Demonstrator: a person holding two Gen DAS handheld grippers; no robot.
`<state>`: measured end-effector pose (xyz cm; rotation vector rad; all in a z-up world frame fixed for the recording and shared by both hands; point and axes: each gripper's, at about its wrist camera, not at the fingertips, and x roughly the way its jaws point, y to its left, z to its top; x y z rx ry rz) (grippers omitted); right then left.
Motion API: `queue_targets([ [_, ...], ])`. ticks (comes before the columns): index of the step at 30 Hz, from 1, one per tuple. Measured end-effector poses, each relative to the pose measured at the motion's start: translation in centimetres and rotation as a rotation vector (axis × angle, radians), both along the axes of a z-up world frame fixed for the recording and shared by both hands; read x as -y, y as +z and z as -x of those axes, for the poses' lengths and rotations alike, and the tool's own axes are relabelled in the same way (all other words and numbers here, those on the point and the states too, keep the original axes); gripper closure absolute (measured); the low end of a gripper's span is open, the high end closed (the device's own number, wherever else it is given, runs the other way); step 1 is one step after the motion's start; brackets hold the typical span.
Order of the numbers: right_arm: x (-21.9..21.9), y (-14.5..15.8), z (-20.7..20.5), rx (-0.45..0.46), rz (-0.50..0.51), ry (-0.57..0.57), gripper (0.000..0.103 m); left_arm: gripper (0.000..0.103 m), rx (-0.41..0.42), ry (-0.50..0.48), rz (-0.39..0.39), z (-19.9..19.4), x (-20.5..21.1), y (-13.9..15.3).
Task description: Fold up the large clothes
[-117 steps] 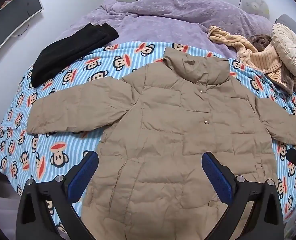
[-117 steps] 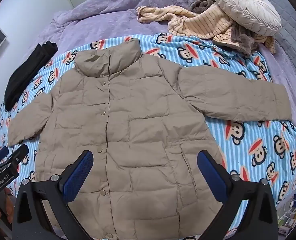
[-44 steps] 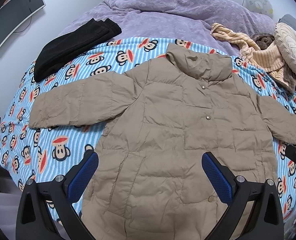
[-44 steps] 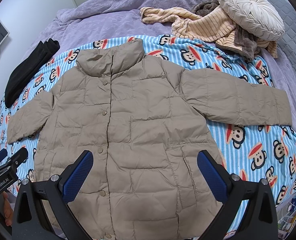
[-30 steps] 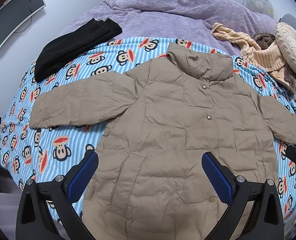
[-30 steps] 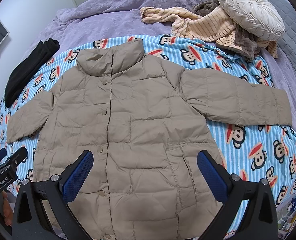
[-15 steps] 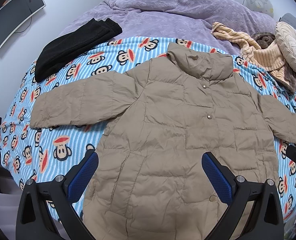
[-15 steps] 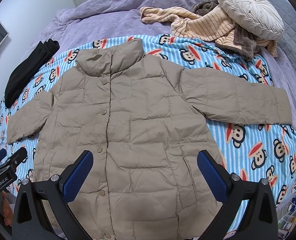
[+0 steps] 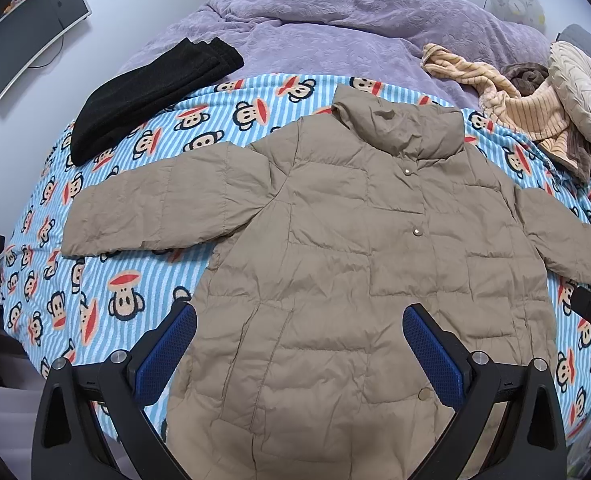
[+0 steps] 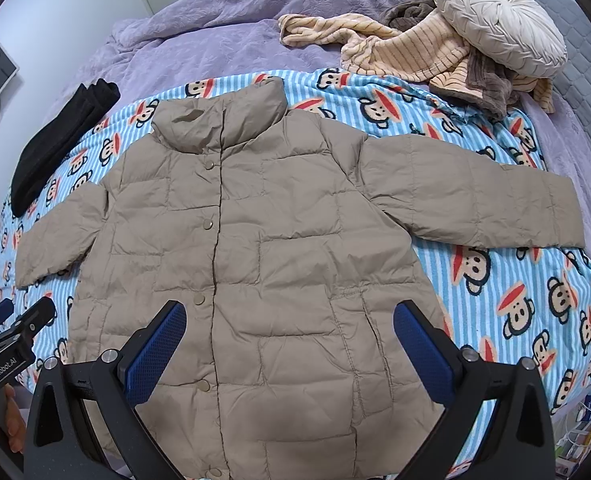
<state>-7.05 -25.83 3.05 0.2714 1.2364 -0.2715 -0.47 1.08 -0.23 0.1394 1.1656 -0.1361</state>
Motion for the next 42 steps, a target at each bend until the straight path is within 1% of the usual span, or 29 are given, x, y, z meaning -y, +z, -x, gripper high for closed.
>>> queue_targets([
  [8, 0.1, -0.1, 0.1, 0.002, -0.002, 0.003, 0.0, 0.0, -0.001, 0.001, -0.003, 0.0, -0.2, -0.1],
  [16, -0.6, -0.5, -0.1, -0.002, -0.017, 0.012, 0.0, 0.0, -0.008, 0.027, -0.011, 0.5, -1.9, -0.4],
  [17, -0.7, -0.5, -0.1, -0.001, -0.017, 0.012, 0.0, 0.0, -0.007, 0.036, -0.009, 0.4, -2.5, -0.5],
  [19, -0.8, -0.7, 0.0, 0.002, -0.009, 0.012, 0.0, 0.0, -0.011, 0.04, -0.003, 0.2, -2.5, -0.7],
  [23, -2.1, -1.2, -0.6, 0.005, -0.02, 0.023, 0.0, 0.0, -0.034, 0.032, 0.035, -0.8, -4.0, -2.0],
  [26, -3.4, -2.0, -1.2, 0.018, -0.033, 0.037, 0.0, 0.0, -0.058, 0.049, 0.079, -1.8, -5.9, -3.5],
  [29, -5.2, -2.8, -1.7, 0.067, -0.059, 0.02, 0.0, 0.0, -0.085, 0.072, 0.148, -3.2, -8.1, -5.4],
  [32, -7.7, -4.5, -2.8, 0.001, -0.033, 0.046, 0.0, 0.0, -0.117, 0.102, 0.237, -4.9, -11.1, -7.8],
  [34, -9.6, -5.9, -3.5, -0.05, 0.001, 0.063, 0.0, 0.0, -0.118, 0.141, 0.267, -6.1, -13.1, -9.2],
  [35, -10.6, -6.8, -3.9, -0.073, -0.006, 0.068, 0.0, 0.0, -0.112, 0.162, 0.288, -6.7, -14.6, -9.9],
  [37, -12.1, -8.3, -4.2, -0.095, -0.071, 0.064, 0.0, 0.0, -0.094, 0.209, 0.342, -7.7, -17.6, -11.0],
  [38, -12.9, -9.1, -4.4, -0.103, -0.107, 0.065, 0.0, 0.0, -0.085, 0.24, 0.384, -8.3, -19.6, -11.6],
  [42, -16.1, -11.3, -5.3, -0.11, -0.151, 0.1, 0.0, 0.0, -0.081, 0.367, 0.512, -10.1, -26.3, -14.4],
])
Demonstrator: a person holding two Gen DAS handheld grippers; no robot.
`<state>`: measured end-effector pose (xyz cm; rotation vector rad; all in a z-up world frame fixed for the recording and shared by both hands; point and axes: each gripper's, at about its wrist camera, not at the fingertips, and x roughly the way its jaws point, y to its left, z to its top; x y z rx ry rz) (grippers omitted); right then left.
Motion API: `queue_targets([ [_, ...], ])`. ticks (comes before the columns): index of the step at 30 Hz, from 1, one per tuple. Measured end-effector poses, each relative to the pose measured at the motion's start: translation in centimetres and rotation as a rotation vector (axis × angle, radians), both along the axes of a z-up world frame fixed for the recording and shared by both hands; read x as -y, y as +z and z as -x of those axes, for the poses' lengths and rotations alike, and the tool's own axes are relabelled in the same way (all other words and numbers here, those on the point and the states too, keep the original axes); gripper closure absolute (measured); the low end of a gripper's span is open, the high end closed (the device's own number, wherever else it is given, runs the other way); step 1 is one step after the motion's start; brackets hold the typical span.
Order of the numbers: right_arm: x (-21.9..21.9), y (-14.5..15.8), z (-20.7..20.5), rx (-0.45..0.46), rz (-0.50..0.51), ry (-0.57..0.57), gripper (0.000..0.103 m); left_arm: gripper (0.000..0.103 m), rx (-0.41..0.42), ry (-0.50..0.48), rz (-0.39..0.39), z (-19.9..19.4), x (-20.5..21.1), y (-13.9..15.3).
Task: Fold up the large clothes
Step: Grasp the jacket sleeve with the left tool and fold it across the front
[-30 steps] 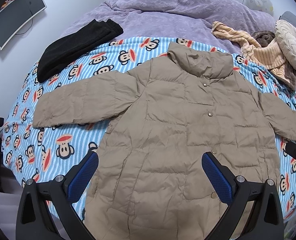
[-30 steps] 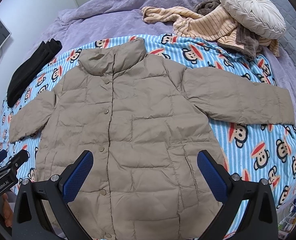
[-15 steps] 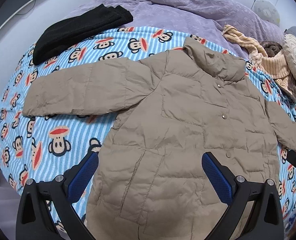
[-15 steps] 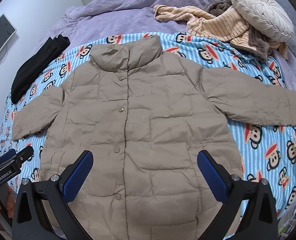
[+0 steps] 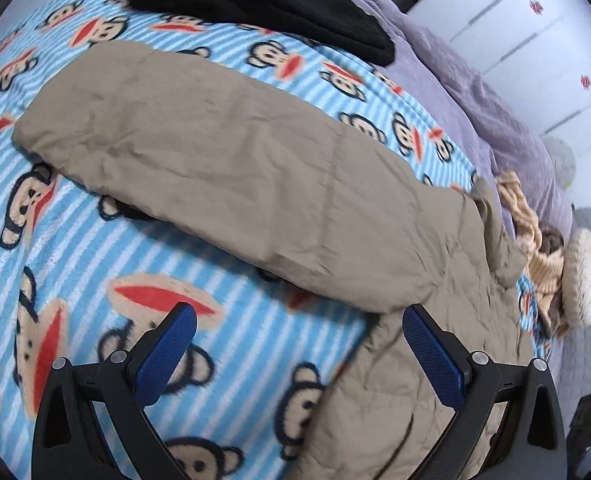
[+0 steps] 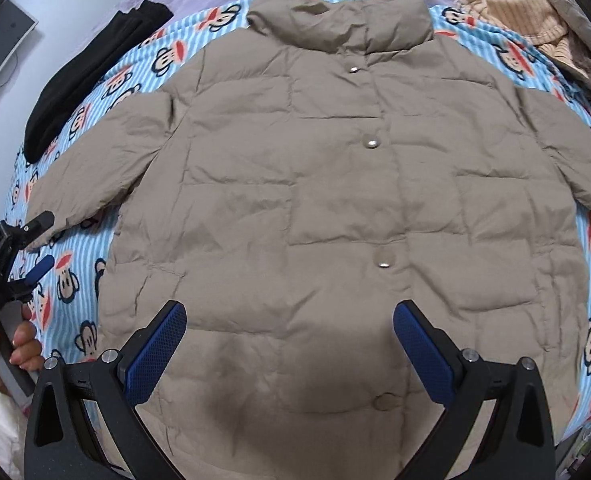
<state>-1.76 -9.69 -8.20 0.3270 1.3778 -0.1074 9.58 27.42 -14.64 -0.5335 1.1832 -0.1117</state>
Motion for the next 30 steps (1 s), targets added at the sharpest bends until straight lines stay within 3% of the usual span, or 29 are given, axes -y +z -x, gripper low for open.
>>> queue_targets([
  [7, -3.7, -2.1, -2.4, 0.017, -0.051, 0.037, 0.0, 0.0, -0.021, 0.177, 0.132, -4.2, -7.5, -4.8],
  [13, -5.3, -2.1, -5.5, 0.059, -0.069, 0.04, 0.0, 0.0, 0.038, 0.175, 0.093, -9.2, -7.1, -4.5],
  [14, -5.4, -2.0, -6.0, 0.067, -0.072, 0.041, 0.0, 0.005, 0.046, 0.18, 0.057, -10.0, -6.7, -4.2],
  [16, -5.7, -1.8, -7.0, 0.086, -0.082, 0.042, 0.0, 0.045, 0.046, 0.191, -0.008, -10.8, -6.7, -3.9],
  [17, -5.8, -1.7, -7.7, 0.099, -0.09, 0.041, 0.0, 0.076, 0.034, 0.178, -0.012, -11.5, -6.7, -4.1],
  [18, -6.0, -1.7, -8.2, 0.108, -0.1, 0.041, 0.0, 0.087, 0.035, 0.169, 0.015, -11.8, -6.9, -4.2],
  [20, -6.4, -1.7, -9.3, 0.125, -0.121, 0.035, 0.0, 0.089, 0.056, 0.162, 0.006, -11.5, -7.4, -3.4],
  [22, -6.8, -1.7, -10.3, 0.152, -0.133, 0.017, 0.009, 0.093, 0.1, 0.13, -0.053, -11.0, -7.2, -2.0],
  [23, -6.9, -1.8, -10.9, 0.16, -0.145, 0.012, 0.034, 0.093, 0.13, 0.109, -0.086, -10.8, -7.0, -0.9],
  [24, -7.1, -2.2, -11.5, 0.154, -0.161, 0.007, 0.067, 0.093, 0.156, 0.092, -0.106, -10.5, -6.7, 0.0],
  [25, -7.3, -2.8, -12.2, 0.142, -0.189, -0.003, 0.078, 0.093, 0.18, 0.077, -0.124, -10.2, -6.5, 0.9],
  [27, -7.7, -4.2, -13.7, 0.135, -0.256, -0.033, 0.088, 0.093, 0.243, 0.032, -0.159, -9.5, -5.7, 3.2],
  [30, -8.9, -5.9, -15.2, 0.13, -0.284, -0.033, 0.089, 0.093, 0.336, -0.042, -0.189, -8.3, -4.1, 6.4],
])
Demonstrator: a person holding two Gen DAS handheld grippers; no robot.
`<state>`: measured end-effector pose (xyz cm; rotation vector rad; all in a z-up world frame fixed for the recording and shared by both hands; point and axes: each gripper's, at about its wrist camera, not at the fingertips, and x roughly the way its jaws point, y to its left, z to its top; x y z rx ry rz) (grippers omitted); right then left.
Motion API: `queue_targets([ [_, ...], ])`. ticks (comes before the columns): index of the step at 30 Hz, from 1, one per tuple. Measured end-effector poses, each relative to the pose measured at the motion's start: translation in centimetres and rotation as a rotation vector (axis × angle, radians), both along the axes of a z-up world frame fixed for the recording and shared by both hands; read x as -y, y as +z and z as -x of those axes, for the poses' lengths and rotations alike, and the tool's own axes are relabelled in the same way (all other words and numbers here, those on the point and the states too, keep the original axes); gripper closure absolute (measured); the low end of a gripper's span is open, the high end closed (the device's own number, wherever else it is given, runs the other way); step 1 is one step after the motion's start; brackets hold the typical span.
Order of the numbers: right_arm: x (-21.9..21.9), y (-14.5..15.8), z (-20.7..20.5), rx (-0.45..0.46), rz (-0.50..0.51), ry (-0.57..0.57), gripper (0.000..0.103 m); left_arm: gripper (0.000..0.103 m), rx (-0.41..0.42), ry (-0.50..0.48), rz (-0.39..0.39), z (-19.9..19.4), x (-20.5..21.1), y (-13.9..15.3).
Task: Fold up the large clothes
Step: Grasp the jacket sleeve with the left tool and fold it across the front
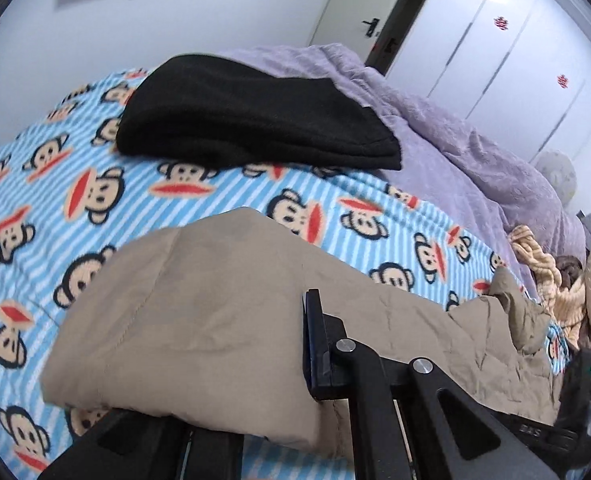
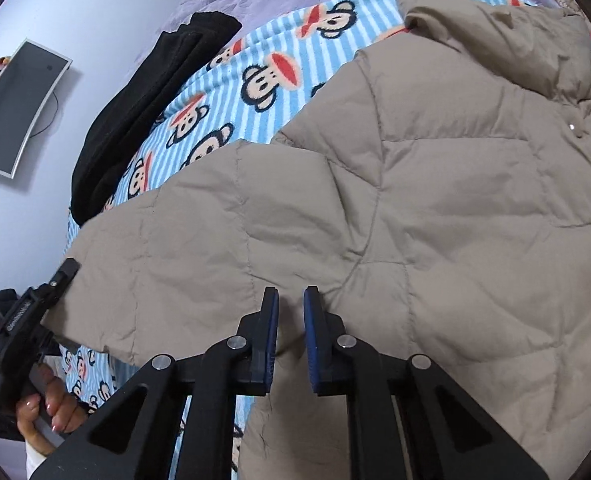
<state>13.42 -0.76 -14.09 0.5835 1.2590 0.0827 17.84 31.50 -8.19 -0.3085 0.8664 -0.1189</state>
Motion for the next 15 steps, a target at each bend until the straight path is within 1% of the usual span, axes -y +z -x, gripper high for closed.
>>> queue_targets([
  [2, -0.8, -1.6, -0.5, -0.025, -0.016, 0.016, 0.089, 0.093, 0.048, -0.06, -0.012, 0.3, 2.0, 2.0],
  [4, -1.2, -3.3, -0.6, -0.054, -0.018, 0.028, 0.089, 0.093, 0.081, -0.124, -0.014, 0.8, 4.1, 3.4],
  [6, -1.1, -4.0, -0.4, -0.063, -0.026, 0.03, 0.089, 0.093, 0.116, -0.199, -0.022, 1.2, 7.4, 4.7],
  [8, -0.8, -3.8, 0.0, -0.065, -0.057, 0.048, 0.089, 0.093, 0.145, -0.27, -0.023, 1.6, 11.1, 5.9],
  [10, 0.1, -3.3, 0.2, -0.067, -0.096, 0.058, 0.089, 0.093, 0.169, -0.315, -0.024, 2.2, 14.7, 7.0],
  [11, 1.0, -2.9, 0.8, -0.068, -0.119, 0.053, 0.089, 0.093, 0.182, -0.347, -0.003, 2.5, 17.0, 7.6],
  [13, 3.6, -1.9, 2.3, -0.052, -0.131, 0.026, 0.089, 0.093, 0.199, -0.393, 0.024, 3.2, 20.7, 8.4],
  [14, 5.5, -1.1, 3.4, -0.04, -0.122, 0.006, 0.089, 0.093, 0.205, -0.431, 0.023, 3.6, 23.5, 8.6],
  [15, 7.1, -0.5, 4.2, -0.032, -0.107, -0.009, 0.089, 0.093, 0.207, -0.457, 0.015, 3.9, 25.3, 8.4],
])
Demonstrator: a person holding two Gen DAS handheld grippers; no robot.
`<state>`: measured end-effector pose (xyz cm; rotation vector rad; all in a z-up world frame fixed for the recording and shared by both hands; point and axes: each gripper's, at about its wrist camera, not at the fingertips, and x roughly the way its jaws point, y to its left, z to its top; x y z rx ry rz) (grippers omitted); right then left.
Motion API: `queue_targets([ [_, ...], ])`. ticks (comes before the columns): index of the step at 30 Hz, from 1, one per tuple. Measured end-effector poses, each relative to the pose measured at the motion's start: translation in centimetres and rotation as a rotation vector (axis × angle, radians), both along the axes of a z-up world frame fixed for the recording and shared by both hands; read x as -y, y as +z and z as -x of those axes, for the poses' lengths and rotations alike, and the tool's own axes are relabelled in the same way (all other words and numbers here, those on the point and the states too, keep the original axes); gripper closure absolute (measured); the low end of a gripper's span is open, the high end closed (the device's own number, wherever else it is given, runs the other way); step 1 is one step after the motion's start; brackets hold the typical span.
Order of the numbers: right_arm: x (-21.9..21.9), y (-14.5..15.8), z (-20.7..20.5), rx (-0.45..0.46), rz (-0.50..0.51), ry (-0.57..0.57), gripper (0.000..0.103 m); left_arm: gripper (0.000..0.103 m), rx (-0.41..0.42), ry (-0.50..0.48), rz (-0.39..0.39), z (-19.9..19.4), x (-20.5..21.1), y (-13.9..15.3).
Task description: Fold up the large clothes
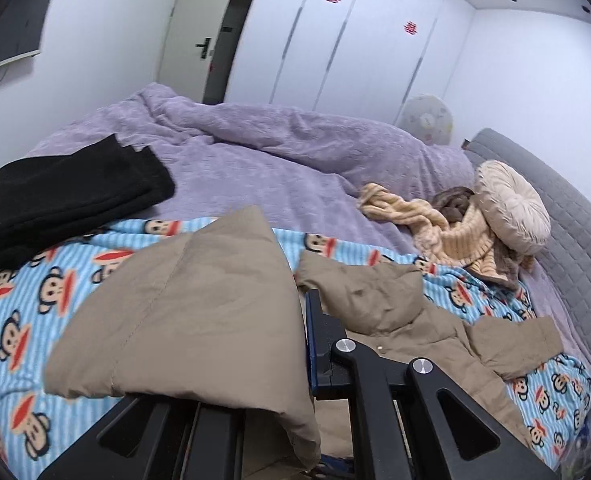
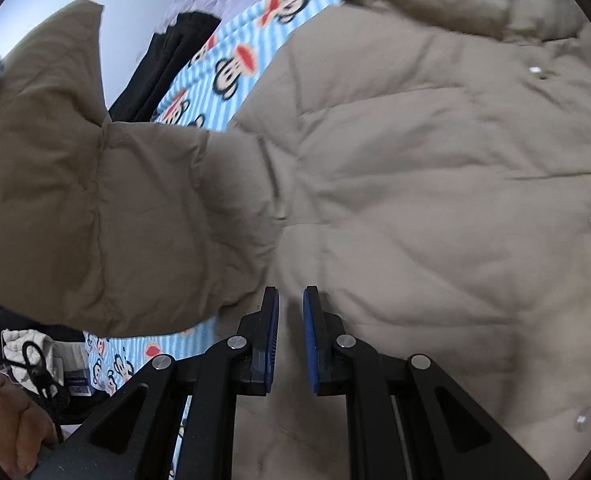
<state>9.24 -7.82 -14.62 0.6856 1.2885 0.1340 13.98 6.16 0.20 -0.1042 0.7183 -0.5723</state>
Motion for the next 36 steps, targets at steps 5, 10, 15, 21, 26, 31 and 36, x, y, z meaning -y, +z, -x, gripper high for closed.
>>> queue_targets([
  [5, 10.5, 1.7, 5.2, 0.005, 0.119, -0.116, 0.089, 0.093, -0.065, -0.155, -0.12, 2.1, 11.8, -4.4],
  [10, 17.1, 0.1, 9.2, -0.03, 0.156, -0.213, 0.089, 0.093, -0.125, -0.217, -0.334, 5.1, 17.6, -12.5],
  [15, 18.6, -1.2, 10.4, -0.011, 0.138, -0.233, 0.089, 0.093, -0.147, -0.202, -0.417, 6.2, 17.2, -15.5],
  [21, 18.7, 0.1, 10.1, 0.009, 0.164, -0.23, 0.089, 0.001, -0.074, -0.151, -0.362, 6.2, 14.3, -12.0],
  [26, 17.2, 3.3, 10.0, 0.072, 0.246, -0.164, 0.067, 0.001, -0.041, -0.118, -0.335, 6.7, 10.5, -8.9],
  [31, 12.3, 7.5, 8.3, 0.219, 0.341, -0.025, 0.022, 0.001, -0.107, 0.1, -0.313, 4.2, 2.5, -8.4],
  [36, 4.2, 7.3, 4.4, 0.252, 0.524, 0.197, 0.022, 0.001, -0.276, 0.286, -0.338, 1.5, -4.2, -13.1],
])
